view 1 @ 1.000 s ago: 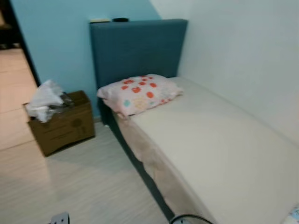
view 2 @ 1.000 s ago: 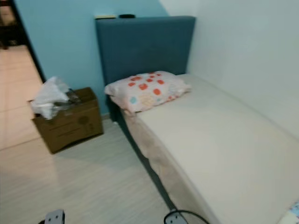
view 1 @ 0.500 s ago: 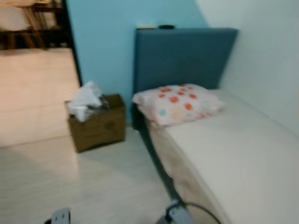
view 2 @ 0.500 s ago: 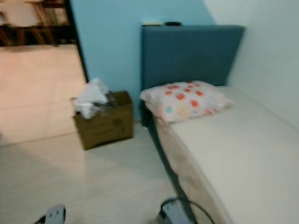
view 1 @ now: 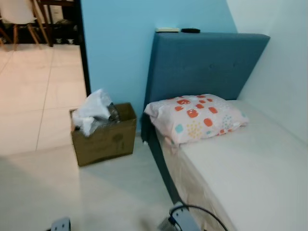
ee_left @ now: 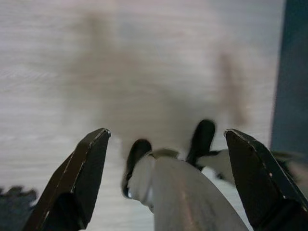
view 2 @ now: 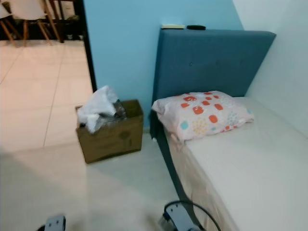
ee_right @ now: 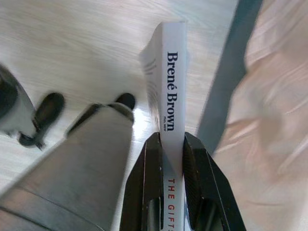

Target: Clean up the room

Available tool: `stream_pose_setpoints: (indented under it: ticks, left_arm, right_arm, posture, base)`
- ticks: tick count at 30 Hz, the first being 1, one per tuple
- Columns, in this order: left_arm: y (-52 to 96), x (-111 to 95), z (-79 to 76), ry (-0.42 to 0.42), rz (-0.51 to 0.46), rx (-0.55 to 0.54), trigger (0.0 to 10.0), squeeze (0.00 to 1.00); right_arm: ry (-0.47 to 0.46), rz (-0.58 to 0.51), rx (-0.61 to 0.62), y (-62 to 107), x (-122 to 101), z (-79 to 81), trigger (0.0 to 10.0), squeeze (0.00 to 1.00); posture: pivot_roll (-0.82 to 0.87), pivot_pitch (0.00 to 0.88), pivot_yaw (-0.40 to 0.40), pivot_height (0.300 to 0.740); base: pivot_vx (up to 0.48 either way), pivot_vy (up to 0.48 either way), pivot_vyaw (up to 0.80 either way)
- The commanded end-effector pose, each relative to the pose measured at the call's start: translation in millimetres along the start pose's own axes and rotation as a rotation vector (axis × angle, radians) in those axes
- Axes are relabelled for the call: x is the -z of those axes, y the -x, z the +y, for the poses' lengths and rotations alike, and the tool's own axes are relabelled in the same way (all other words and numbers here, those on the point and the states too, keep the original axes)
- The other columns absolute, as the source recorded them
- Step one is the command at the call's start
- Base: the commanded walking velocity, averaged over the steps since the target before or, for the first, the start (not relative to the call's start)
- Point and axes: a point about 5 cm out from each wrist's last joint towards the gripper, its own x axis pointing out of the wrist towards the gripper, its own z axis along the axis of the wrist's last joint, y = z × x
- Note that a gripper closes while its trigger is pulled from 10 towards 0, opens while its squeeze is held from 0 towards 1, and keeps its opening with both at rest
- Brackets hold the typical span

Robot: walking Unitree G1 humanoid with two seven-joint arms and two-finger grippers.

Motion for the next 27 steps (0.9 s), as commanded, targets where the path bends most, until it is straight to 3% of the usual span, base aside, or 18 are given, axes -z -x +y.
stream_pose_setpoints:
  ticks: [1,17,27]
  left_arm:
    - [3.0,11,4.5,-0.008,0.032,-0.009,10.0,0.00]
    - [2.2,9,2.3,-0.016,0.032,0.002,10.0,0.00]
    - [0.9,7,-1.5,-0.017,0.030,0.005,10.0,0.00]
  right_arm:
    - [-0.015,-0.034,0.011,-1.1,-9,-1.5,10.0,0.00]
    - [-0.063,-0.115,0.085,0.5,-32,-21.1,10.0,0.00]
    - [-0.068,-0.147,0.102,0.7,-42,-25.1,10.0,0.00]
  posture:
    - [0.08,0.000,-0.107,0.740]
    - [0.08,0.000,-0.107,0.740]
    - [0.08,0.000,-0.105,0.740]
  base:
    - [0.480,0.000,0.00]
    - [0.480,0.000,0.00]
    - [0.432,0.000,0.00]
